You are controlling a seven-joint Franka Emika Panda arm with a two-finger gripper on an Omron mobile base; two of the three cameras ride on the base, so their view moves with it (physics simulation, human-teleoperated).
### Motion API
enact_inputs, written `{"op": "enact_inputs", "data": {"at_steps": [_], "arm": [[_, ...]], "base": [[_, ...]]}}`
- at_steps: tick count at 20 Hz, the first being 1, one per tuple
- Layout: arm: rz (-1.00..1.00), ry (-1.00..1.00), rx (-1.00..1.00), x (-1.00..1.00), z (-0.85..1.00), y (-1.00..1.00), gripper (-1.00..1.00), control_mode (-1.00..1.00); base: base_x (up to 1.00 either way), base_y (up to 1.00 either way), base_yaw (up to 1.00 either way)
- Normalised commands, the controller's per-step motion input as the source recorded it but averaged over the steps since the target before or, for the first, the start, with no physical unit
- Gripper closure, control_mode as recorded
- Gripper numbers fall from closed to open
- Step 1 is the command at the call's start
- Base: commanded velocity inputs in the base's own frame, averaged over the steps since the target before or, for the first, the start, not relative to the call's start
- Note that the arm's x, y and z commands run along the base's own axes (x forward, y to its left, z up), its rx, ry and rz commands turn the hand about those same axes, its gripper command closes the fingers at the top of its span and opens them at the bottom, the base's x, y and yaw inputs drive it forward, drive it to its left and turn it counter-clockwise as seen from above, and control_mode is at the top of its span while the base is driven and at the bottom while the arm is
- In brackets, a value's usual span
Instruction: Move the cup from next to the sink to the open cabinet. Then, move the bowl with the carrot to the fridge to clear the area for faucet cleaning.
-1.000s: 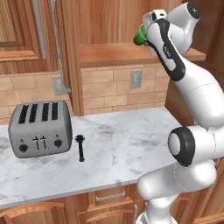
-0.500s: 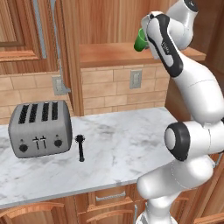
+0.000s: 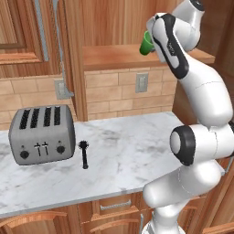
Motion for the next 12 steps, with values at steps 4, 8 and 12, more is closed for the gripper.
{"op": "enact_inputs", "data": {"at_steps": [4,8,12], "arm": [[0.0,0.0,-0.01,0.16,0.0,0.0,1.0,-1.0],[0.0,0.05,0.0,0.06,0.07,0.0,1.0,-1.0],[0.0,0.05,0.01,0.0,0.41,0.0,1.0,-1.0]], "base": [[0.0,0.0,0.0],[0.0,0.0,0.0],[0.0,0.0,0.0]]}}
